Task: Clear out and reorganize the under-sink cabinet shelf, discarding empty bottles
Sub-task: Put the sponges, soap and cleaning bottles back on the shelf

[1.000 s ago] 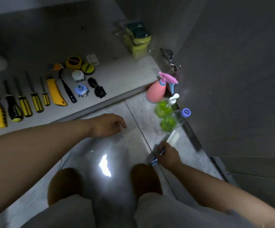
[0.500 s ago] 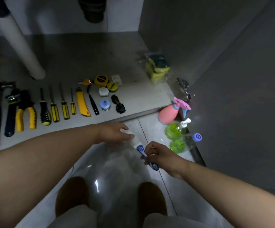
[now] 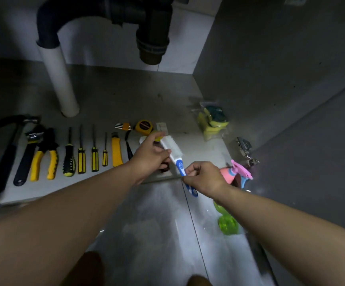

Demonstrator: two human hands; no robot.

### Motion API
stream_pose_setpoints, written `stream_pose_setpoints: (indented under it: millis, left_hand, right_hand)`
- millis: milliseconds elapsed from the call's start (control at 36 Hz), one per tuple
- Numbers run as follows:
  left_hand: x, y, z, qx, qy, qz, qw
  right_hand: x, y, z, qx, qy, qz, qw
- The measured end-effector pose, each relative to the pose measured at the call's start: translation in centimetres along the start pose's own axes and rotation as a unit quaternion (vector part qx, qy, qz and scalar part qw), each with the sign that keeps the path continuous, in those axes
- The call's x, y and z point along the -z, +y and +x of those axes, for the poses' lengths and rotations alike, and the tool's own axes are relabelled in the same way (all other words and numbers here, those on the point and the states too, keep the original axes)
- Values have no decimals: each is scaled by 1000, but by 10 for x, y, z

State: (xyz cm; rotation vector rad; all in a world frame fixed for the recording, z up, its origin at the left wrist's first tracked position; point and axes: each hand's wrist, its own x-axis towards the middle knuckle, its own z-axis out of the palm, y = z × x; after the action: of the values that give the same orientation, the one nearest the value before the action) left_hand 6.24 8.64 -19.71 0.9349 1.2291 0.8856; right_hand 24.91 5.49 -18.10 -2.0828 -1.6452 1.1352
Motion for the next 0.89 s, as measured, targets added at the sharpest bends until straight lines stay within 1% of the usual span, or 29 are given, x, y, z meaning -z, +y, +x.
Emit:
stream_pose_setpoints:
  millis: [28, 83, 194, 333, 444, 528, 639, 694, 778, 833, 889]
  left_hand:
    - [3, -1, 5, -8, 6, 4, 1000]
    - [12, -6, 15, -32, 35, 52, 997]
    - [31, -21, 29, -78, 88, 166, 979]
    - [50, -30, 34, -124, 133, 251, 951]
    - [55, -31, 33, -155, 119, 302, 933]
    - [55, -33, 30, -180, 107, 346, 915]
    - [50, -34, 28, -179, 88, 388, 900]
    - [46, -33, 26, -189, 82, 402, 892]
    - [36, -30, 24, -212, 59, 425, 878]
    - [27, -26, 22, -223, 39, 430, 874]
    - [14, -23, 18, -234, 18, 432, 871]
  right_hand:
    - [0, -4, 9, -6, 18, -13, 1000]
    - [-2, -11, 28, -16, 48, -42, 998]
    - [-6, -23, 62, -49, 67, -120, 989]
    - [-23, -30, 93, -90, 90, -133, 983]
    - [-42, -26, 107, -91, 107, -135, 981]
    - [-56, -23, 112, -68, 112, -148, 980]
    - [-62, -16, 115, -37, 110, -158, 981]
    - [-57, -11, 112, -17, 96, -164, 982]
    - [-41, -1, 101, 13, 58, -143, 988]
    - [-20, 8, 89, 39, 57, -146, 987]
    - [6, 22, 72, 64, 66, -177, 980]
